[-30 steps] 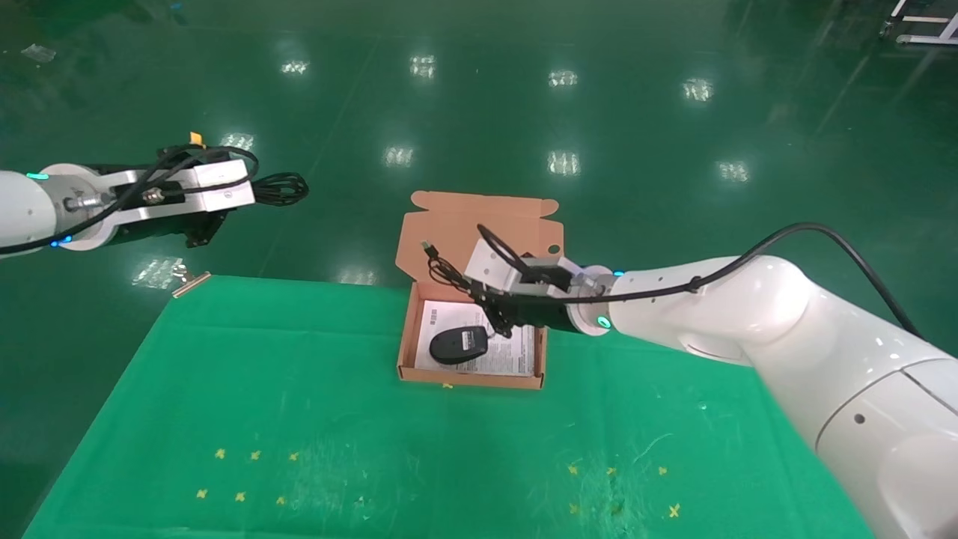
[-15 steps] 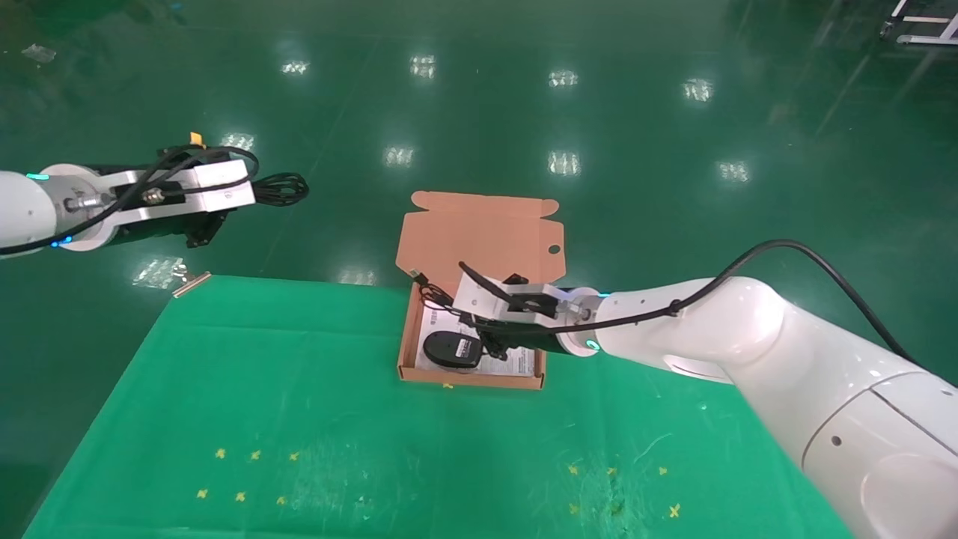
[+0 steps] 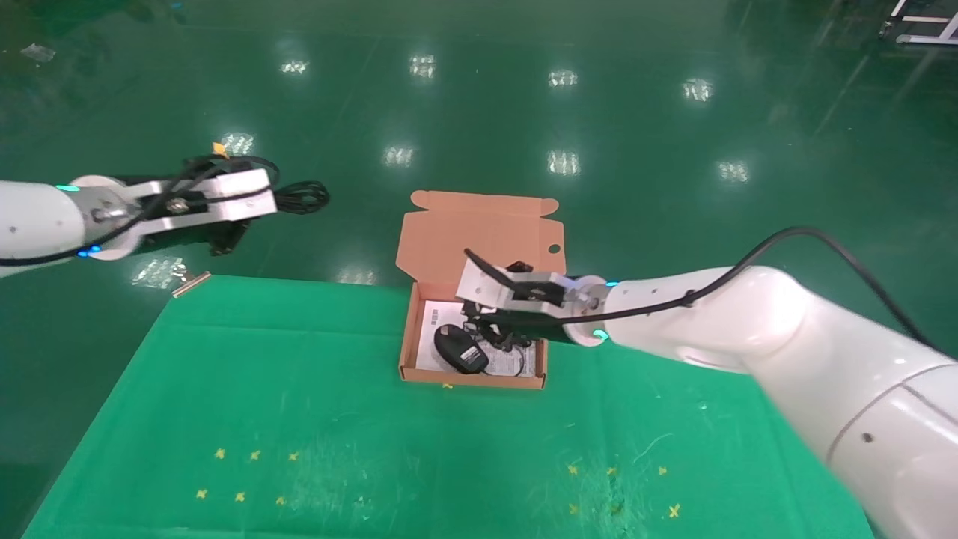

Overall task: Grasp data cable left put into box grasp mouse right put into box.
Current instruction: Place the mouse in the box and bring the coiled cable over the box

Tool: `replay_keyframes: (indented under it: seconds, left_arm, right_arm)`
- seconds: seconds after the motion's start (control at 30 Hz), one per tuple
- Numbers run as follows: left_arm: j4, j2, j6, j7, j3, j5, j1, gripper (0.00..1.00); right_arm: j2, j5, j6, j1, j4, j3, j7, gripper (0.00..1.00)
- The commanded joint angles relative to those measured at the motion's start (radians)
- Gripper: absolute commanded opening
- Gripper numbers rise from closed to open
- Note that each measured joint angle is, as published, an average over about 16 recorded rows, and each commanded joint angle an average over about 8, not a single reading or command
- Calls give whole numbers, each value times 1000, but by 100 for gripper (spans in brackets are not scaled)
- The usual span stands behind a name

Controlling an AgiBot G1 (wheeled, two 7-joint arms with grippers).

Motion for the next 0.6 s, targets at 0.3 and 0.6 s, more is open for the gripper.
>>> replay_keyframes:
  seconds: [0.3,0.6]
  left_arm:
    - [65,106,-109,119,16,-114,56,0]
    - [262,280,-227,334,35,-257,87,0]
  right_arm:
    - [159,-10,22,48,146,13,73,100]
    - [340,-71,57,85,338,-4,214,100]
